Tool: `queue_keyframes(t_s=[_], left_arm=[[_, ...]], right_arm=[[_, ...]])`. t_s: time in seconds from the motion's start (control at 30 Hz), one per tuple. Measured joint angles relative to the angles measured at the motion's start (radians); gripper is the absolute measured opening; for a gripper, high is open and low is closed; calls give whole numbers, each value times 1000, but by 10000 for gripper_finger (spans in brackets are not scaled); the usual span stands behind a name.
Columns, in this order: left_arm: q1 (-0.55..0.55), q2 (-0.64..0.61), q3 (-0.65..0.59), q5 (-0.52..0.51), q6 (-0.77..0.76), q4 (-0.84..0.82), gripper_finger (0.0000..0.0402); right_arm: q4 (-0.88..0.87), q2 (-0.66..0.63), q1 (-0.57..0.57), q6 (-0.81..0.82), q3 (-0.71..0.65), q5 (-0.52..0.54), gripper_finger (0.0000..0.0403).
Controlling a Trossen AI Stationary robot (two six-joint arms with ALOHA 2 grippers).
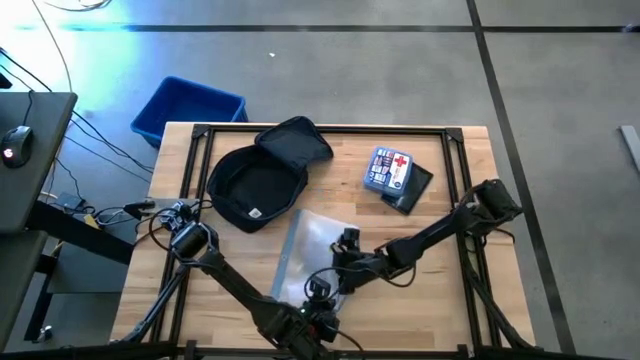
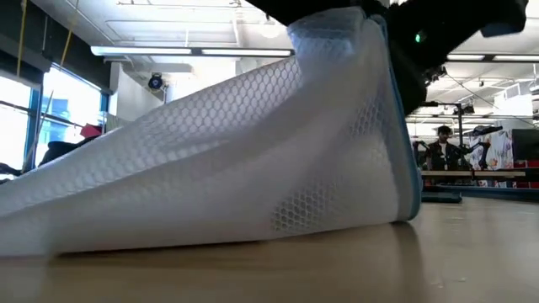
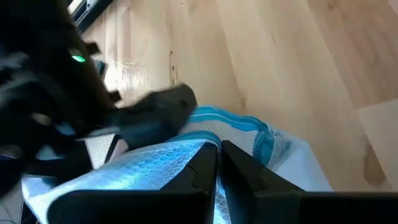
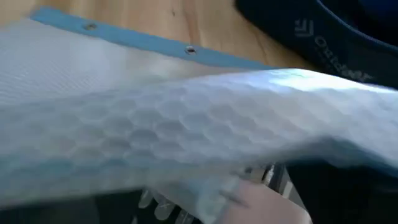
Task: Unpack backpack
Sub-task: Put the white adaptor into the transparent zip bag, then close the transparent zip bag
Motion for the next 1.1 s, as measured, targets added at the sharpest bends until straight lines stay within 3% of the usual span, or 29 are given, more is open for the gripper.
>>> queue_keyframes(t_s=[0.27, 0.37, 0.47, 0.6, 0.77, 1.1], left_arm=[[-8, 0, 1, 7, -118, -205, 0], [-13, 0, 1, 68, -185, -303, 0], [-23, 0, 1, 141, -250, -389, 0], [-39, 0, 1, 146, -295, -435, 0], [-40, 0, 1, 141, -299, -435, 0], [-38, 0, 1, 139, -299, -435, 0]], right_arm=[[-139, -104, 85, 3, 0, -46, 357], [-187, -126, 140, 3, 0, -40, 349], [-235, -144, 199, 3, 0, 35, 339], [-322, -142, 247, 33, -1, 175, 327], [-412, -141, 244, 49, -40, 149, 321], [-418, -140, 161, -35, -236, 237, 320]])
